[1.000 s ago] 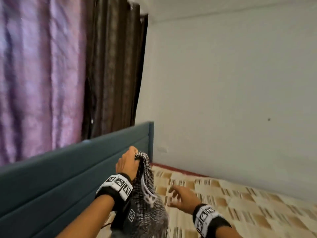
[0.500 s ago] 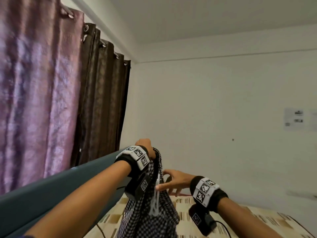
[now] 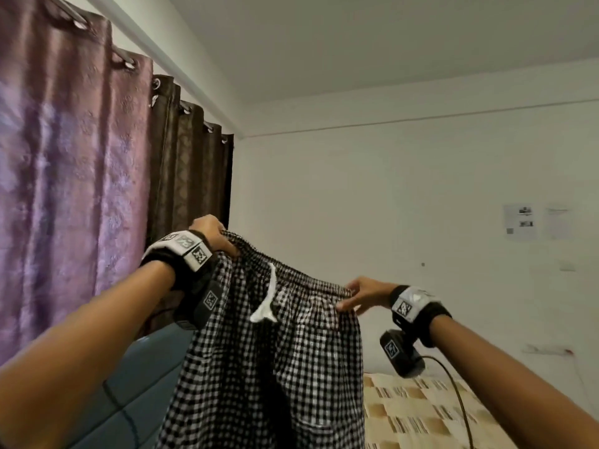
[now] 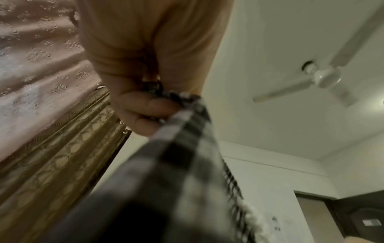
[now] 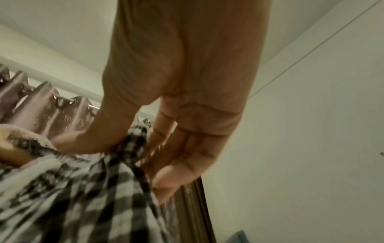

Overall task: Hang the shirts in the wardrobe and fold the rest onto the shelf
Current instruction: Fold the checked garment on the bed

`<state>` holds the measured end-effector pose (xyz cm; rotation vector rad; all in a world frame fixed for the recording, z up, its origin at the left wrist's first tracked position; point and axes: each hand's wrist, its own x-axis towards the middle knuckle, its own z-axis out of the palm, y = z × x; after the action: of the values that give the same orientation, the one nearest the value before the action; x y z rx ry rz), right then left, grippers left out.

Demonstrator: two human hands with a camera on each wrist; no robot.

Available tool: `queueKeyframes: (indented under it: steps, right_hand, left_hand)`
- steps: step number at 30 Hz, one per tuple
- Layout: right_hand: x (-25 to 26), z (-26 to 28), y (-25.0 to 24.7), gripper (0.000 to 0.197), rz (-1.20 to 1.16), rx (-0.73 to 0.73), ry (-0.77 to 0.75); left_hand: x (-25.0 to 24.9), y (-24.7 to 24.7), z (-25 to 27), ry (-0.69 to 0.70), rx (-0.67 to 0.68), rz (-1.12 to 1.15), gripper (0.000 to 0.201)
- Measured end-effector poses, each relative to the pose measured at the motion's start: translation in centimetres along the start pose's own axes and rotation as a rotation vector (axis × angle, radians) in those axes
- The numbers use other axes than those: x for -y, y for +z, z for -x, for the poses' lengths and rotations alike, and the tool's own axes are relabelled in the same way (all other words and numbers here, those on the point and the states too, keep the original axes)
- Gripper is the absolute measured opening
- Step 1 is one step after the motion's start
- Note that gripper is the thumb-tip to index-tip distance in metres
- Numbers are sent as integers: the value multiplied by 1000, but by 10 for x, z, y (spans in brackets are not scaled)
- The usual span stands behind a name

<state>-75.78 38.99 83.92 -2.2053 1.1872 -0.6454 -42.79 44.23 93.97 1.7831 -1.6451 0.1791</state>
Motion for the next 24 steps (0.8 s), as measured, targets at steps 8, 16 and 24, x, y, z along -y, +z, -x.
queueKeyframes:
  steps: [8,16,24]
  right_hand:
    - [40,-8,-28,21,-23,-386,-106]
    - [53,-2,-40,15,-226,-473,-186]
    - [59,16,-45,24,-338,-370,-248]
  left_hand:
    - [45,-18,1,123,-17,212,35]
    - [83,-22,14,183,325,477,53]
    - [109,-7,17,155,428,607,14]
